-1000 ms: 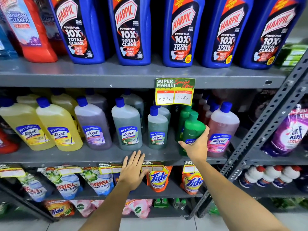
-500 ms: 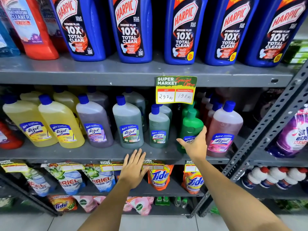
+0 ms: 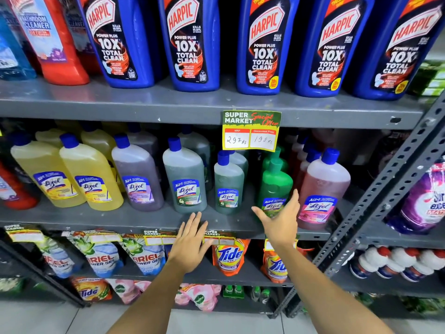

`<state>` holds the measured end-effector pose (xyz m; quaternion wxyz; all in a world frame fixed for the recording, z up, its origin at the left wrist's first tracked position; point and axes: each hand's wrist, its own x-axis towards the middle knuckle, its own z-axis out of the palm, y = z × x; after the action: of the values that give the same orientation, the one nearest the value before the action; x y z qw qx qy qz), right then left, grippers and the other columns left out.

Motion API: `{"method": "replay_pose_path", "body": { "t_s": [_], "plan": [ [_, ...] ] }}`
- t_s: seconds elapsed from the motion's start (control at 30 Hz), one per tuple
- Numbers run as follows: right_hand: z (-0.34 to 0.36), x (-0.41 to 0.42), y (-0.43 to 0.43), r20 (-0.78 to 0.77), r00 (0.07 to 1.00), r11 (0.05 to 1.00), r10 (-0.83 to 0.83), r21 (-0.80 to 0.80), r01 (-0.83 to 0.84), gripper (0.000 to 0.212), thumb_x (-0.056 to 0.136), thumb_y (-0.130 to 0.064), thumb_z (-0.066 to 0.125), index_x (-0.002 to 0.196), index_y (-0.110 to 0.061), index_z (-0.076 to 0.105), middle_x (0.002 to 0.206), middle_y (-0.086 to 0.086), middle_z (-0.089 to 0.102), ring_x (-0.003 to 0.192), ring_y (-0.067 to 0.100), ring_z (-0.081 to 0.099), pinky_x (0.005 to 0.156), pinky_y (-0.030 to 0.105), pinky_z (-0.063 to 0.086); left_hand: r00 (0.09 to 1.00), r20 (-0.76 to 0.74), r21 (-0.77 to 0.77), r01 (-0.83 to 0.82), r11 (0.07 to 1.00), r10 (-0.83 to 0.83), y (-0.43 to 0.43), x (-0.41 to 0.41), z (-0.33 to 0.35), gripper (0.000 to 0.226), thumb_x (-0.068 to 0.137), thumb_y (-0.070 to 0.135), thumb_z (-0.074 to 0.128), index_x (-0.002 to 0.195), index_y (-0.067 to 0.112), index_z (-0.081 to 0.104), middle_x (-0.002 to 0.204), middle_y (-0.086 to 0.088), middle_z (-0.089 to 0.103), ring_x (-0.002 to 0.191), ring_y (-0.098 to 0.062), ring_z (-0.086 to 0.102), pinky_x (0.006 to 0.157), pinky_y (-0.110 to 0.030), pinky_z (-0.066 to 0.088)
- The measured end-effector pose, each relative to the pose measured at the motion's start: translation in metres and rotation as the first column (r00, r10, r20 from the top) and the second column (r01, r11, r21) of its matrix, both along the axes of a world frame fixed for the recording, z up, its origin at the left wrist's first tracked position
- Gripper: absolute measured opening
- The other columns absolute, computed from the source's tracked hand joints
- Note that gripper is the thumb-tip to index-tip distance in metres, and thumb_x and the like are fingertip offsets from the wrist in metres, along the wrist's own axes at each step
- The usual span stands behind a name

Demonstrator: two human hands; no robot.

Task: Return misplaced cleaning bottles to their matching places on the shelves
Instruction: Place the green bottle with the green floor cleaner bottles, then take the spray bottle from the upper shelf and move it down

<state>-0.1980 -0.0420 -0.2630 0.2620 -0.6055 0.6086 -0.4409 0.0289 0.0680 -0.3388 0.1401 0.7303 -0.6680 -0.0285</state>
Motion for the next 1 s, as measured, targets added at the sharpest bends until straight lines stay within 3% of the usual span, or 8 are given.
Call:
{"method": "replay_pose_path", "body": {
  "t_s": [0.07,0.13,0.2,0.3,0.4,0.6,0.8,1.0],
  "plan": [
    [0.006,0.005,0.02,0.029,1.0,0.982,-0.012,-0.19,0.018,0.096,0.077,-0.052,0.075,0.149,-0.019,0.021,0.151,0.008,0.033,0.139,0.023,0.037,0.106,0.052,0.041,0.999,-0.038,-0.088,0.0,0.996,-0.003,0.008,-0.002,0.012,0.064,0.098,0.053,0.023,0.148,0.014,0.033,0.161,-0.004,0.003,0.146,-0.017,-0.011,0.119,-0.035,-0.003],
    [0.025,0.015,0.037,-0.016,0.994,0.904,0.108,-0.413,-0.105,0.076,0.089,-0.049,0.06,0.147,-0.015,0.027,0.154,0.007,0.031,0.144,0.015,0.028,0.112,0.049,0.036,0.999,-0.036,-0.2,0.002,0.98,-0.01,0.015,-0.001,0.032,0.062,0.099,0.051,0.022,0.145,0.013,0.039,0.16,-0.003,0.012,0.148,-0.017,-0.004,0.12,-0.035,-0.002],
    [0.057,0.031,0.046,-0.144,0.951,0.728,0.273,-0.615,-0.302,0.067,0.094,-0.043,0.054,0.147,-0.009,0.03,0.157,0.012,0.028,0.149,0.023,0.021,0.118,0.047,0.027,1.0,-0.018,-0.307,-0.014,0.952,0.009,0.021,0.008,0.062,0.06,0.099,0.049,0.024,0.144,0.012,0.041,0.159,-0.004,0.021,0.148,-0.018,0.002,0.12,-0.037,0.0],
    [0.119,0.065,0.053,-0.325,0.888,0.445,0.326,-0.776,-0.447,0.067,0.095,-0.037,0.055,0.15,-0.012,0.026,0.157,0.021,0.024,0.149,0.037,0.017,0.119,0.054,0.018,0.998,0.01,-0.422,-0.054,0.905,0.065,0.036,0.035,0.12,0.063,0.099,0.051,0.02,0.146,0.012,0.036,0.159,-0.006,0.022,0.149,-0.021,0.005,0.12,-0.044,0.002],
    [0.173,0.106,0.061,-0.411,0.864,0.309,0.291,-0.814,-0.491,0.063,0.095,-0.034,0.054,0.149,-0.013,0.028,0.156,0.022,0.023,0.15,0.038,0.013,0.118,0.057,0.016,0.986,0.051,-0.519,-0.108,0.848,0.157,0.055,0.069,0.179,0.061,0.1,0.049,0.025,0.146,0.011,0.035,0.159,-0.008,0.022,0.149,-0.024,0.008,0.119,-0.045,0.004],
    [0.219,0.192,0.08,-0.536,0.821,0.299,0.197,-0.765,-0.57,0.061,0.096,-0.035,0.049,0.15,-0.013,0.031,0.159,0.021,0.023,0.15,0.034,0.013,0.117,0.061,0.015,0.958,0.059,-0.632,-0.183,0.753,0.282,0.106,0.137,0.251,0.054,0.099,0.039,0.032,0.147,0.014,0.034,0.16,-0.006,0.02,0.149,-0.021,0.006,0.119,-0.05,0.008],
    [0.23,0.265,0.115,-0.592,0.759,0.333,0.27,-0.683,-0.651,0.067,0.093,-0.035,0.053,0.152,-0.013,0.029,0.161,0.016,0.021,0.15,0.03,0.015,0.114,0.061,0.026,0.948,0.127,-0.602,-0.16,0.782,0.291,0.163,0.2,0.269,0.059,0.1,0.049,0.027,0.149,0.016,0.031,0.16,-0.006,0.019,0.148,-0.023,0.009,0.117,-0.054,0.014],
    [0.237,0.341,0.152,-0.559,0.754,0.365,0.345,-0.66,-0.656,0.067,0.095,-0.036,0.05,0.153,-0.013,0.028,0.162,0.014,0.019,0.151,0.029,0.014,0.116,0.057,0.023,0.916,0.16,-0.605,-0.203,0.77,0.368,0.197,0.263,0.282,0.065,0.099,0.054,0.02,0.147,0.012,0.034,0.159,-0.008,0.021,0.148,-0.022,0.009,0.118,-0.052,0.01]
  ]
}}
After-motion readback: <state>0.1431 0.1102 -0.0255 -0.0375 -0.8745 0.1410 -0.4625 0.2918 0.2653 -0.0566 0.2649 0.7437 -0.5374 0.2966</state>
